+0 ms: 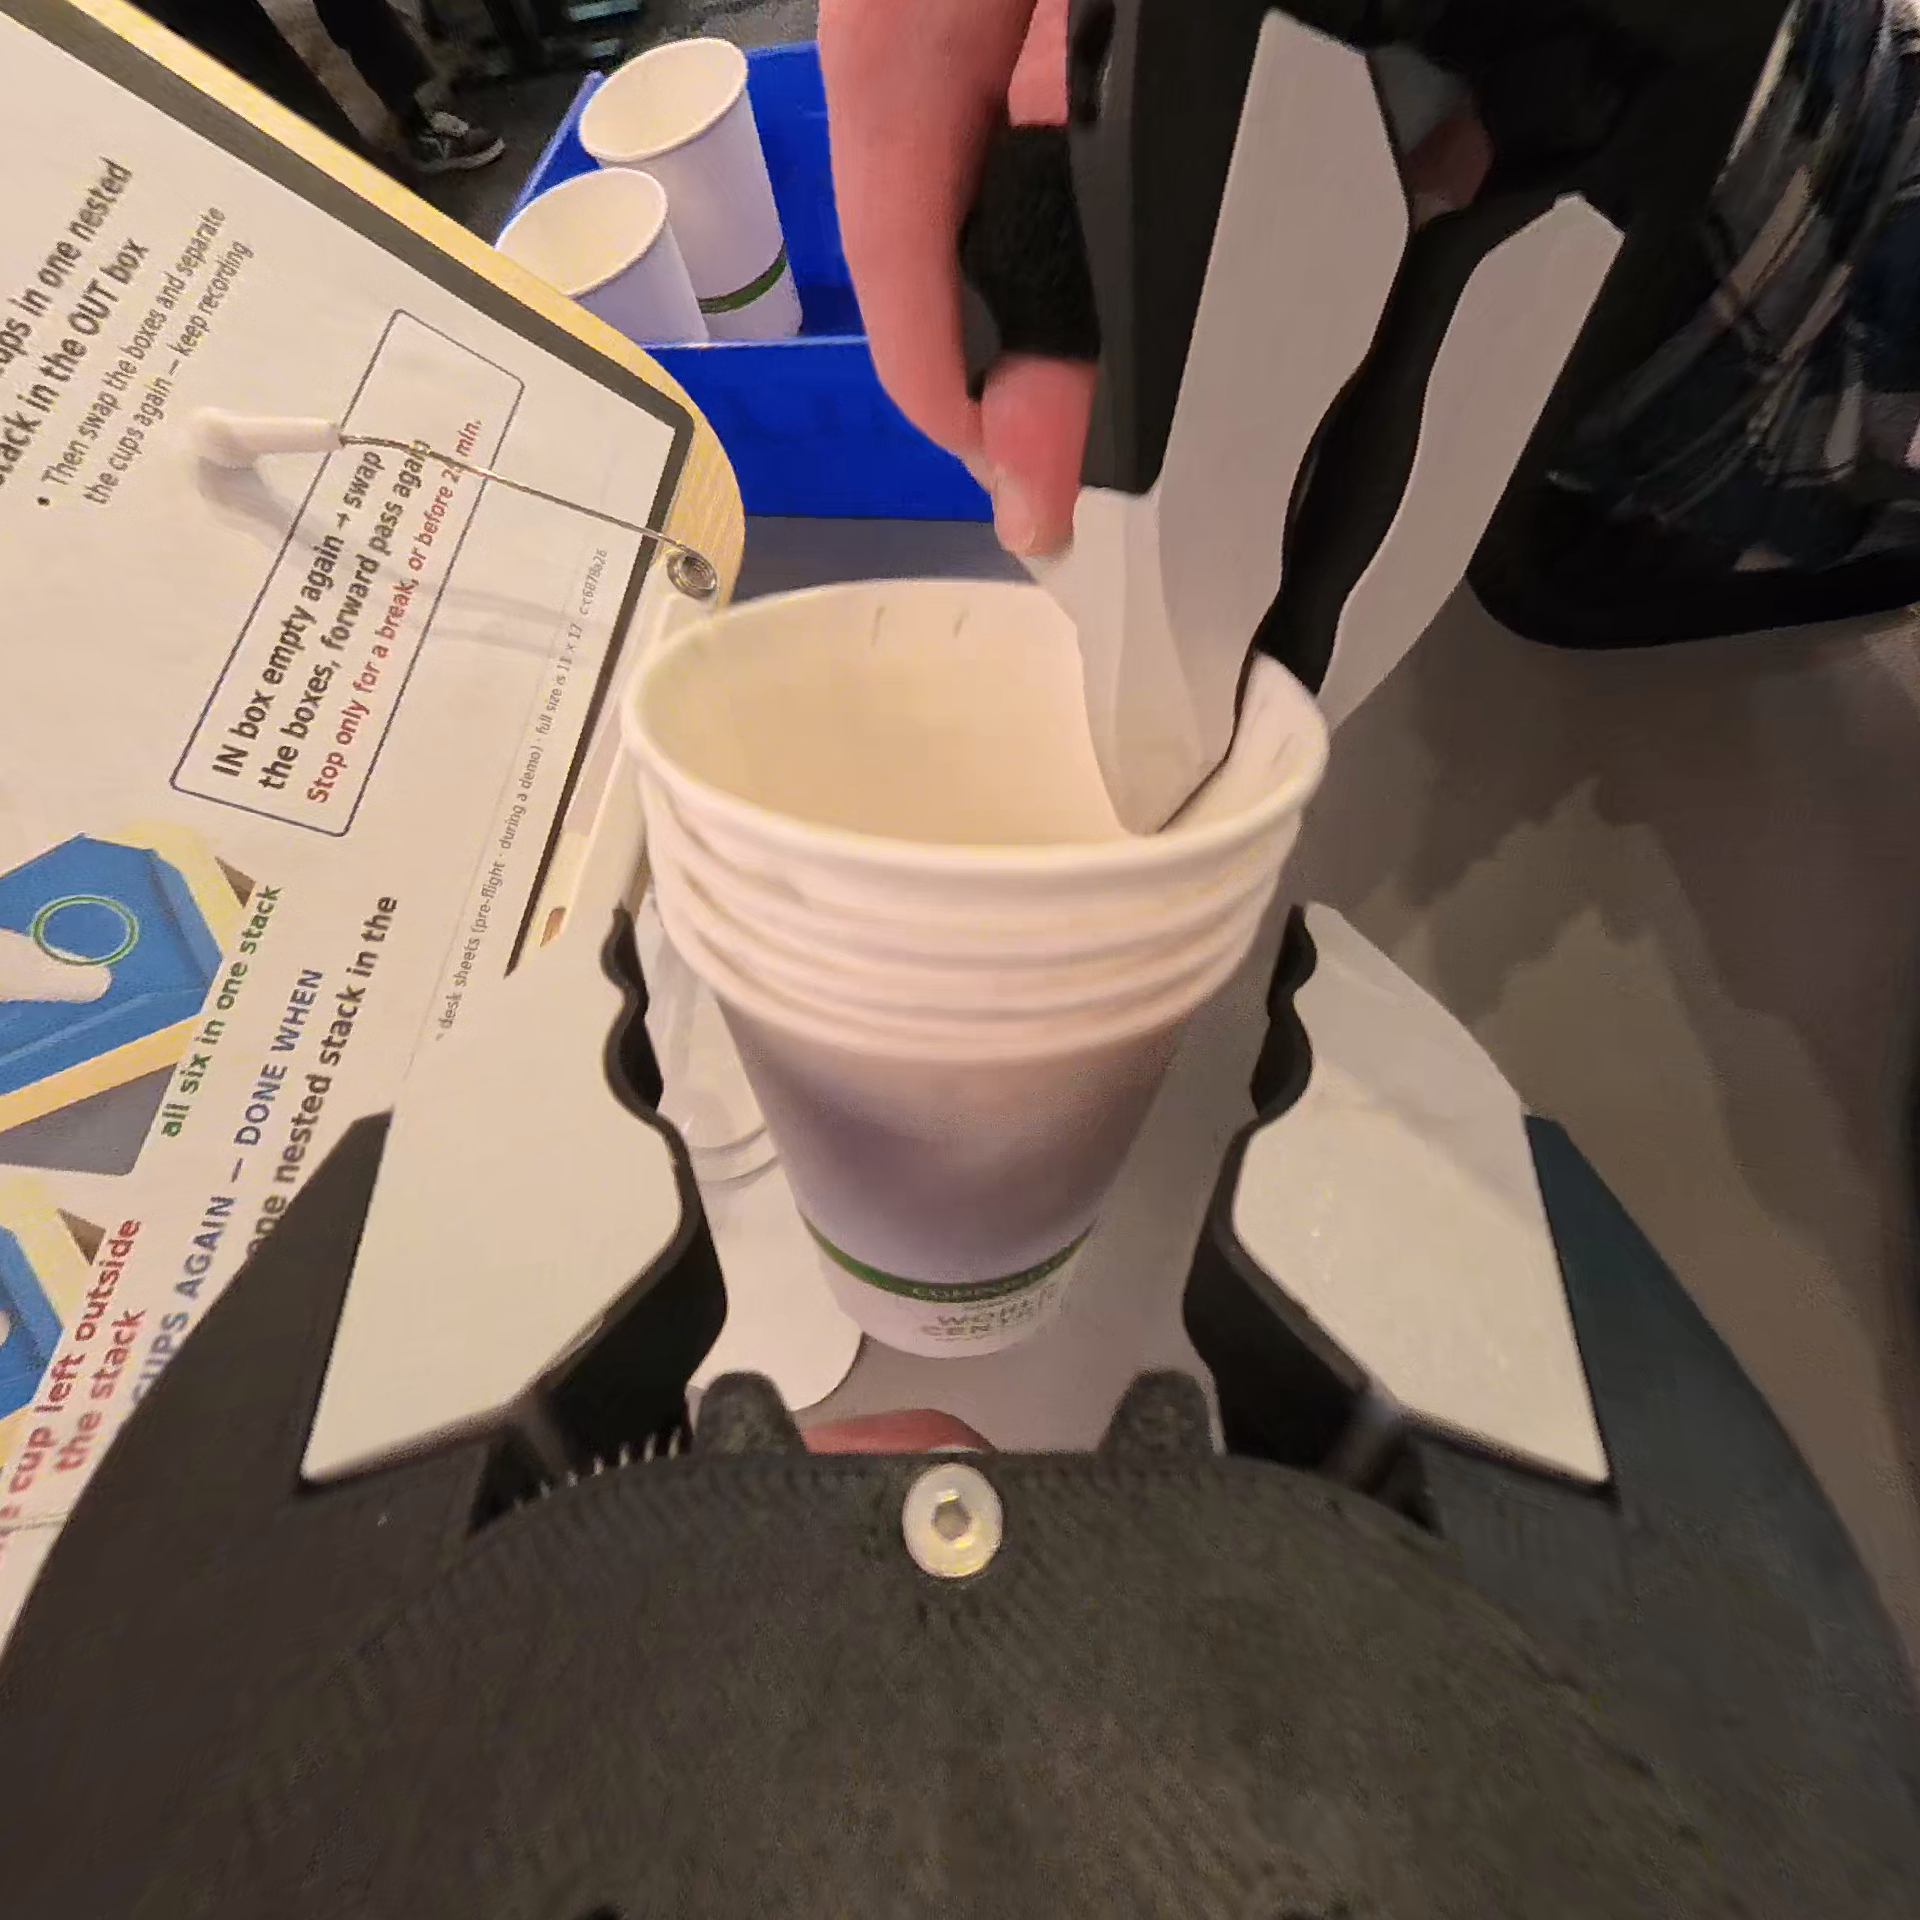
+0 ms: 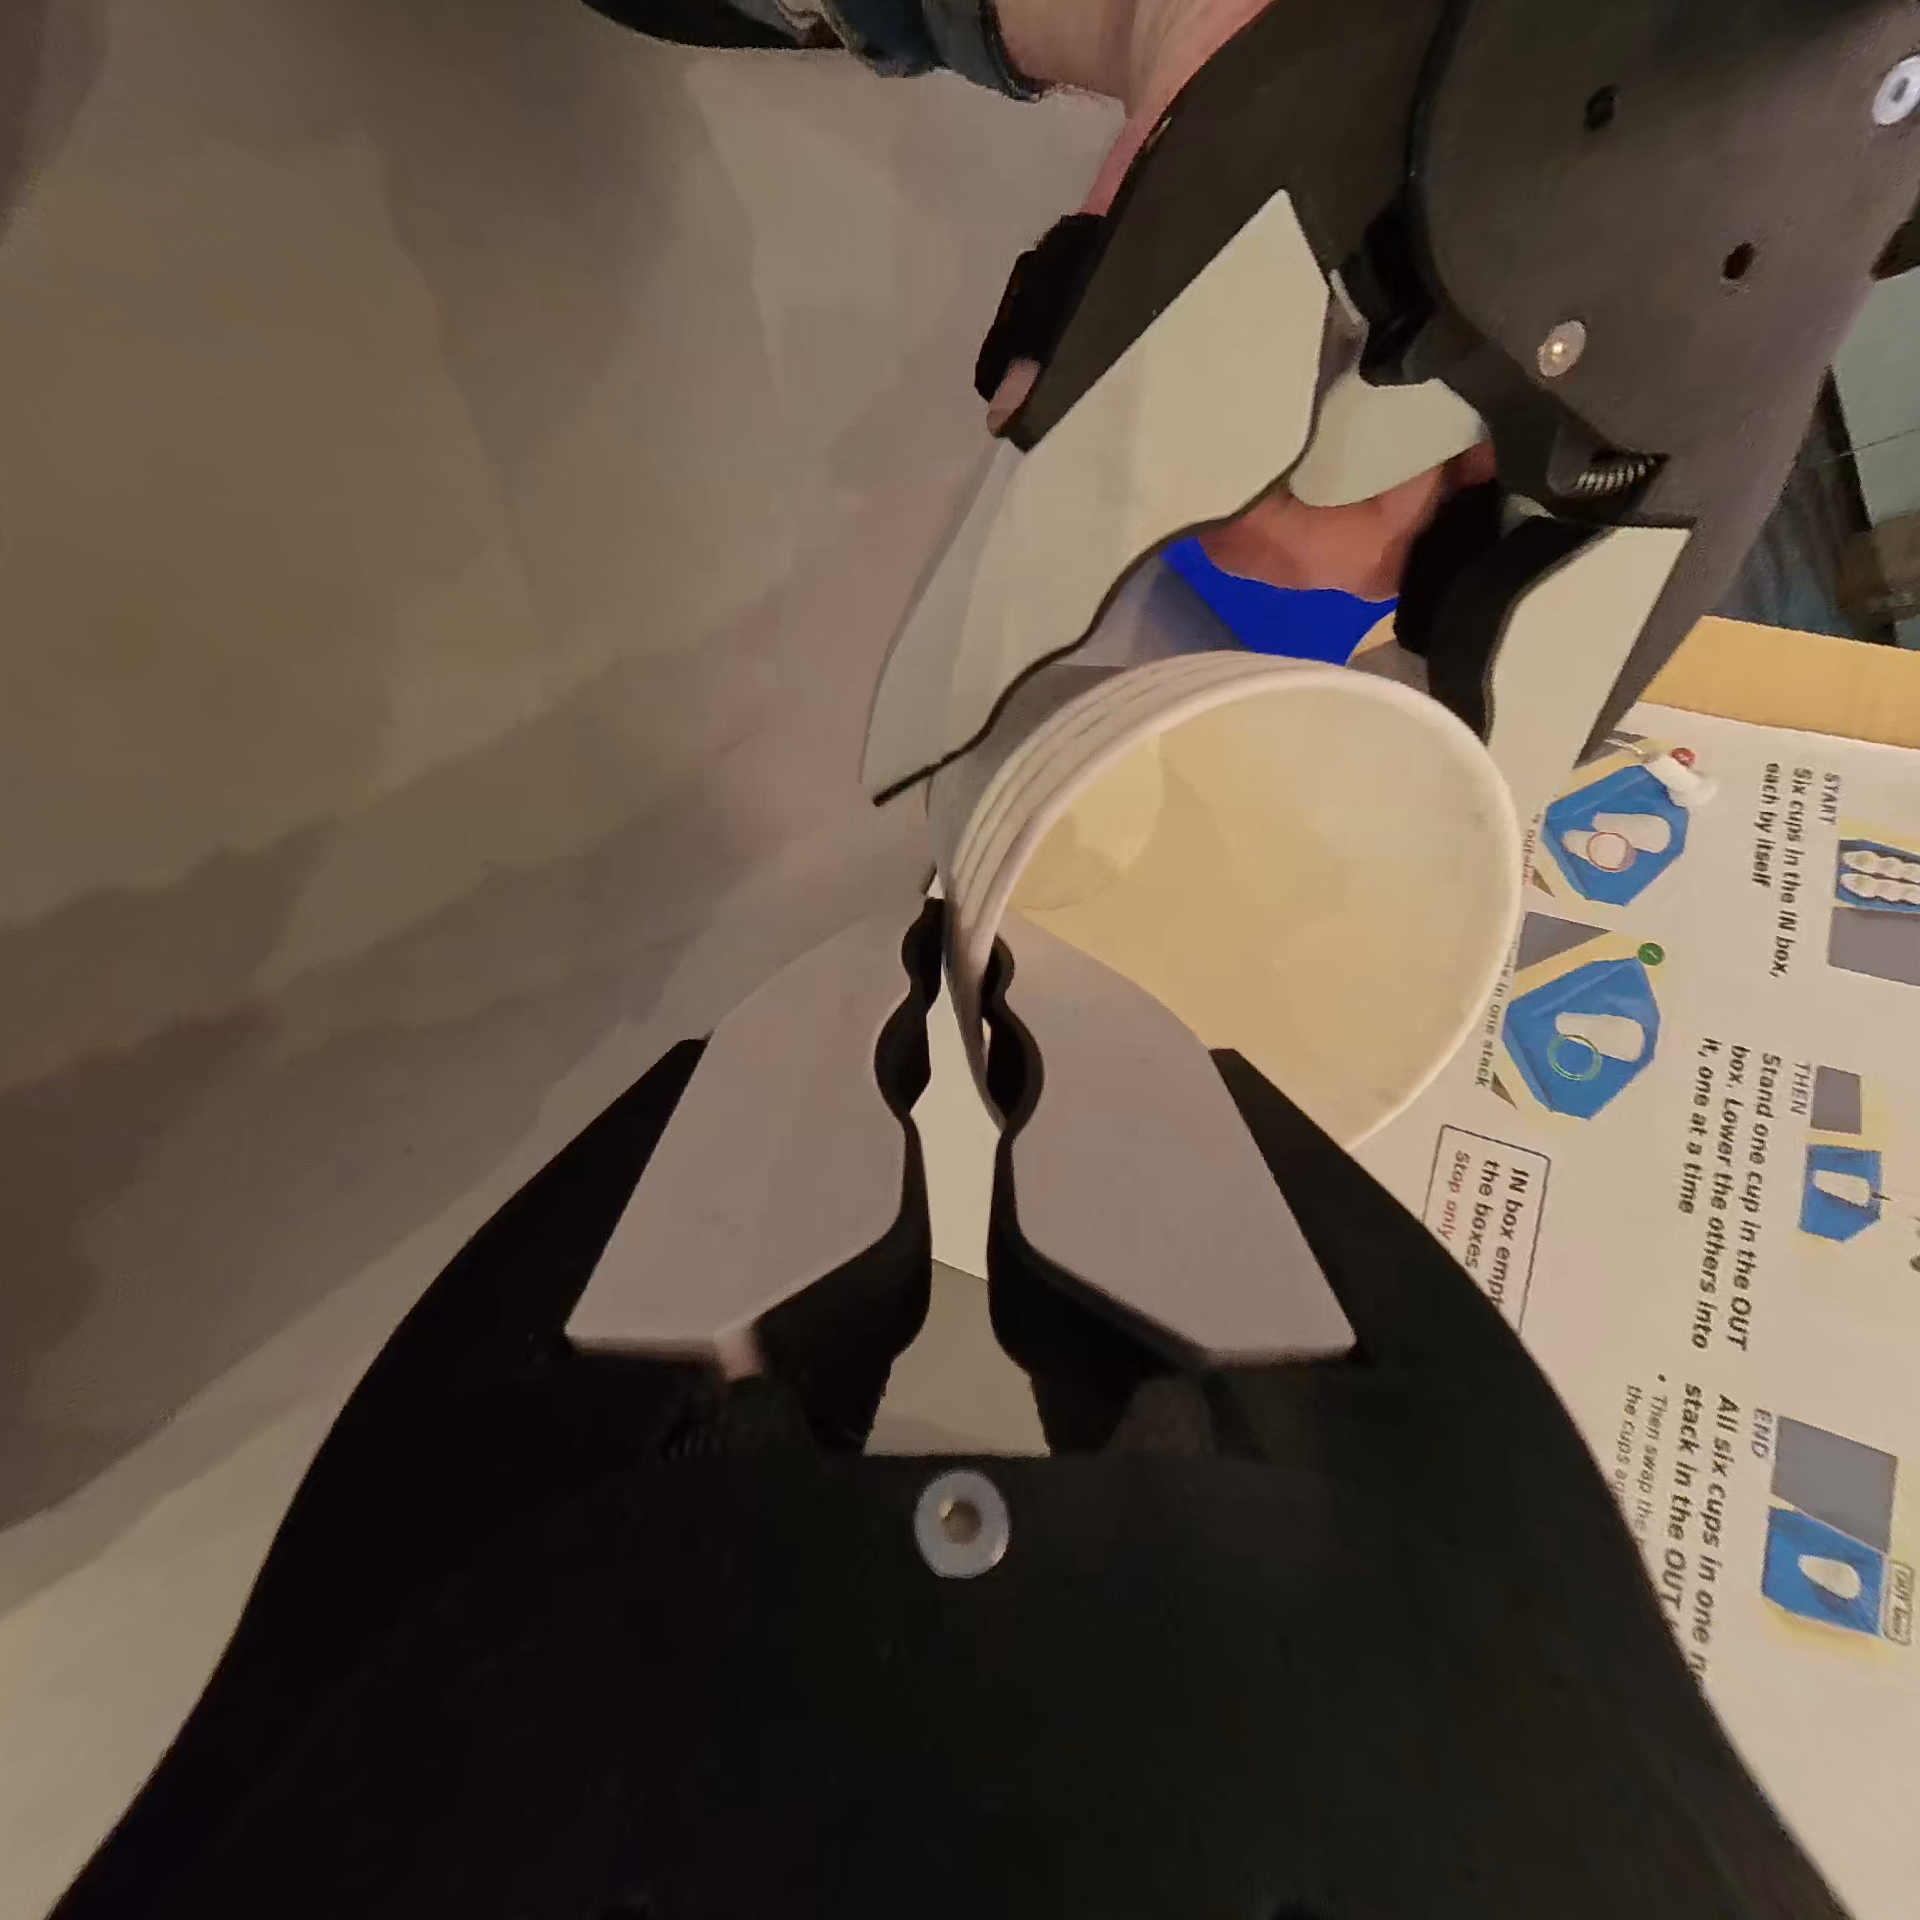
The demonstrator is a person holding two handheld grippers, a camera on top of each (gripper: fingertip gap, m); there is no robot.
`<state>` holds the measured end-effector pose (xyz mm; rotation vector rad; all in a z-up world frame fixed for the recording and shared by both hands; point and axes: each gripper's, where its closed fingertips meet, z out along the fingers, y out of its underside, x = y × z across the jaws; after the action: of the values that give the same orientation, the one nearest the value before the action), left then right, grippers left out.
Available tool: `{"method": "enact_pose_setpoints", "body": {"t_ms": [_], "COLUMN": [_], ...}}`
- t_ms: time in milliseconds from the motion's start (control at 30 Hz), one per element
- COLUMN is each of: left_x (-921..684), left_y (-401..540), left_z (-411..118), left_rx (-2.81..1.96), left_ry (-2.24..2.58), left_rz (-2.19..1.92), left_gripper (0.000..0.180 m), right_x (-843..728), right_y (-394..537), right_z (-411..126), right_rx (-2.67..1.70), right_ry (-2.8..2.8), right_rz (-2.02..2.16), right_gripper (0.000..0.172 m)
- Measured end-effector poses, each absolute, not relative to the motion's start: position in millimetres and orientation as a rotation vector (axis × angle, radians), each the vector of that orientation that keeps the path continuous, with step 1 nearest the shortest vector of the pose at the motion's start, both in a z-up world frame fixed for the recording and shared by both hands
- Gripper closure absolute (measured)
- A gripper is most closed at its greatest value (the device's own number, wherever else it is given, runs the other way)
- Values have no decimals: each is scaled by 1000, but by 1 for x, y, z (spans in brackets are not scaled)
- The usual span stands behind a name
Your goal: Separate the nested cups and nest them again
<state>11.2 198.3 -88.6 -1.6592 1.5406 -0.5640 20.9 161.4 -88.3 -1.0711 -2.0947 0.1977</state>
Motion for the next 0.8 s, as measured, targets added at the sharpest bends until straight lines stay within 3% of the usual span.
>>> {"method": "enact_pose_setpoints", "body": {"t_ms": [33,433,567,800], "left_x": [10,17,16,16], "left_y": [198,196,201,208], "left_z": [-88,-95,-93,-85], "left_rx": [-1656,-1615,-1626,-1619], "left_ry": [1543,1587,1554,1490], "left_rz": [-574,-587,-578,-566], "left_gripper": [67,83,83,84], "right_x": [22,21,24,20], "right_y": [161,157,160,164], "right_z": [-86,-79,-67,-40], "right_rx": [-1066,-1053,-1074,-1082], "right_ry": [-2089,-2066,-2012,-1868], "right_rz": [201,221,210,246], "right_gripper": [166,165,145,153]}}
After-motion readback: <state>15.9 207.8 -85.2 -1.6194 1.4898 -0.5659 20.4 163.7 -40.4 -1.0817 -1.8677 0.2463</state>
